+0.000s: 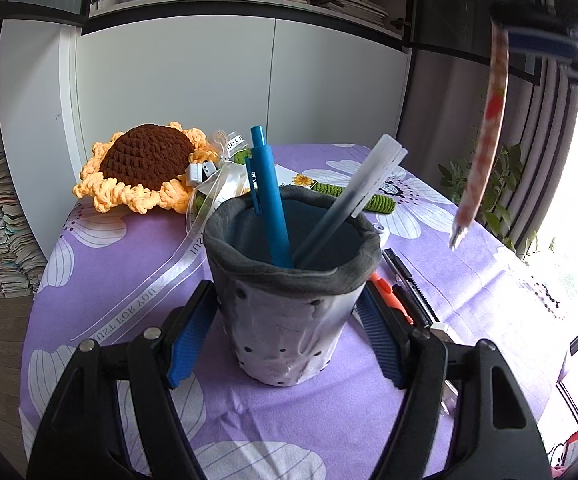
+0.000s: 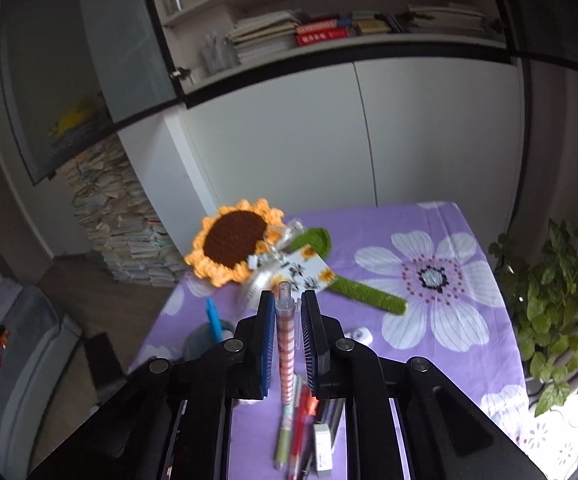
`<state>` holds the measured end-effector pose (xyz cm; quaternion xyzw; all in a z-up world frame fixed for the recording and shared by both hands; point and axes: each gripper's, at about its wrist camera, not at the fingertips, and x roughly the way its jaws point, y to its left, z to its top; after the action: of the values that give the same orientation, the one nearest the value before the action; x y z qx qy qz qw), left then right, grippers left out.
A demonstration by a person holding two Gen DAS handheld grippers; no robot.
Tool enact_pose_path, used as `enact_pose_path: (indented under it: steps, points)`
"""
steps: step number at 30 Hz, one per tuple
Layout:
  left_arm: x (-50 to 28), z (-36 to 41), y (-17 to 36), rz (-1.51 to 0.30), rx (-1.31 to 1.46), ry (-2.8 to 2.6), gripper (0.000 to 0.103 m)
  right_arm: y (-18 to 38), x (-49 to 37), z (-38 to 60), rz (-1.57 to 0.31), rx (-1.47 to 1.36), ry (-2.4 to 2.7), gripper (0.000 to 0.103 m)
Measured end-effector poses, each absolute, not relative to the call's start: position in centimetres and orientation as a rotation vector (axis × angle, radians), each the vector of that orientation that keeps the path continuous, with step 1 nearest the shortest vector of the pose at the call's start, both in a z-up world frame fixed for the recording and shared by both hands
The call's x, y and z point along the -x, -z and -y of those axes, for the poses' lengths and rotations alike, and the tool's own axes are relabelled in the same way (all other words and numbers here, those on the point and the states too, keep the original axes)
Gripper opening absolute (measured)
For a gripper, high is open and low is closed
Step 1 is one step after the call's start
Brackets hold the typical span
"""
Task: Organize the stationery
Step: 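Lower the pink patterned pen into the pen holder and open the right tool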
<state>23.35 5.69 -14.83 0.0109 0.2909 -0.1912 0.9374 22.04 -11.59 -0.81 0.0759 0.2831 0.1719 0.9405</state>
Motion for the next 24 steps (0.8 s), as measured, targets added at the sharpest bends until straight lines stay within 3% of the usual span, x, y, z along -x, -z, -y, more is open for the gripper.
enact_pose_path:
  steps: [8,16,24]
  points:
    - [-23.4,-5.7,14.8,-0.594,-0.023,0.390,0.071,-2.3,-21.9,7.5,-0.444,-0.132,-0.479,0.015]
    - [-23.4,-5.7,14.8,-0.594,-0.022,0.391,0.071,0.8,-23.2,4.0,-0.393,-0.003,-0.443,0.015]
    - [-23.4,-5.7,14.8,-0.594,-0.022,0.391,0.071,4.3,-24.6,3.1,-0.493,0.041,-0.452,0.015]
